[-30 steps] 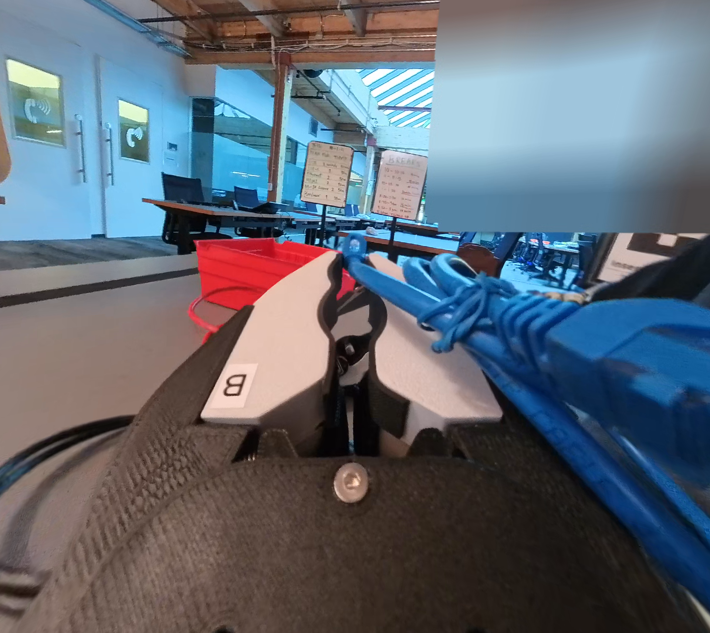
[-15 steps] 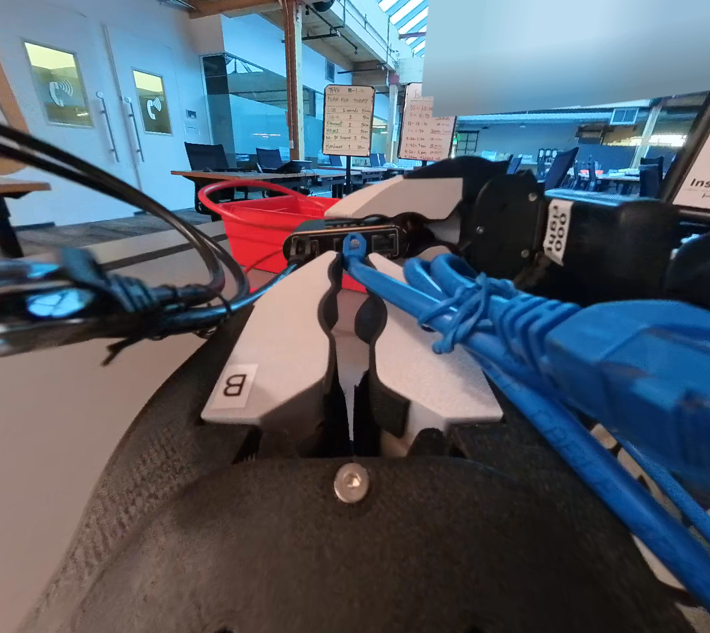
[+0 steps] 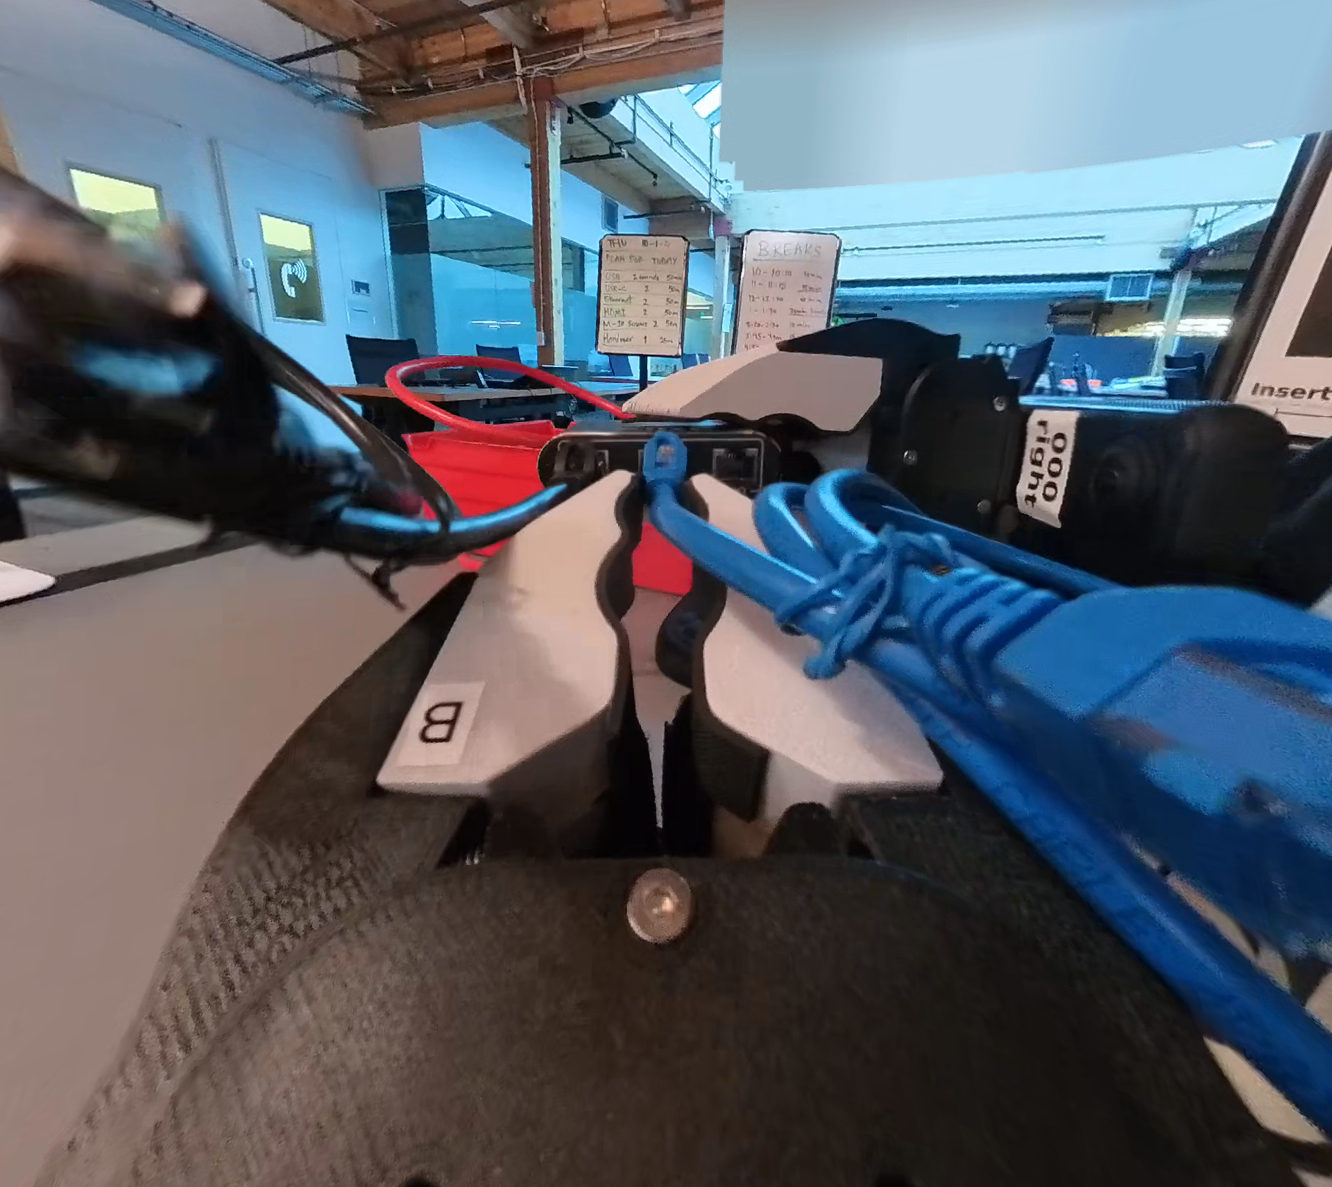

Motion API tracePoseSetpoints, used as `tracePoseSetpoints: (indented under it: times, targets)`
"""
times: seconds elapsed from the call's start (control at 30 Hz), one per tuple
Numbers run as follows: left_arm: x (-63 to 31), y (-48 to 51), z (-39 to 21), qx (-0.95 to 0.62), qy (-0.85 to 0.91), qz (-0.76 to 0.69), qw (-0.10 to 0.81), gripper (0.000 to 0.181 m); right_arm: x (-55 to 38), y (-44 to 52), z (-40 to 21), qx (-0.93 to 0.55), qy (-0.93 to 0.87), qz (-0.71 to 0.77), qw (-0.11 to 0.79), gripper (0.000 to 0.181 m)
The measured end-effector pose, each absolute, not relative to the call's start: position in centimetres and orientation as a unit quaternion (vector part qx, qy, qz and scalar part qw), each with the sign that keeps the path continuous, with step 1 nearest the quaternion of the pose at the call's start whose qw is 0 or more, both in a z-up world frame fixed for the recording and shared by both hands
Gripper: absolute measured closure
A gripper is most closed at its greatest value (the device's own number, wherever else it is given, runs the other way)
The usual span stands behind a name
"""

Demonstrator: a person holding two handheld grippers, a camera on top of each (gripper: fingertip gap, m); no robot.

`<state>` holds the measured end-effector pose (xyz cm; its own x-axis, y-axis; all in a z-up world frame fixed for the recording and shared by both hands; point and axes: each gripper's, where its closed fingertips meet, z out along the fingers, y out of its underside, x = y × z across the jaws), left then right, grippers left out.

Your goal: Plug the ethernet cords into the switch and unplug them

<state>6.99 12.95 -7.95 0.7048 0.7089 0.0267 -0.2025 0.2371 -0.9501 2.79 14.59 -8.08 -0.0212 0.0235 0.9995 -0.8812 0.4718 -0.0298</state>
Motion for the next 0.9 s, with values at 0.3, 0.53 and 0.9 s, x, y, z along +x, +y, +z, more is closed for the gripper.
tracePoseSetpoints:
  times: [0.3, 0.53, 0.9]
  targets:
    - [7.3, 13.4, -7.9, -0.527, -0.235, 0.263, 0.773, 0.170, 3.7, 14.6, -7.8, 0.376, -0.594, 0.374, 0.605, 0.155]
    - [7.6, 13.1, -7.9, -0.525, -0.227, 0.236, 0.785, 0.171, 5.6, 14.2, -7.7, 0.421, -0.578, 0.393, 0.577, 0.156]
    - [10.7, 14.3, -5.8, -0.499, -0.129, 0.203, 0.833, 0.171, 5.7, 14.2, -6.1, 0.379, -0.586, 0.426, 0.576, 0.141]
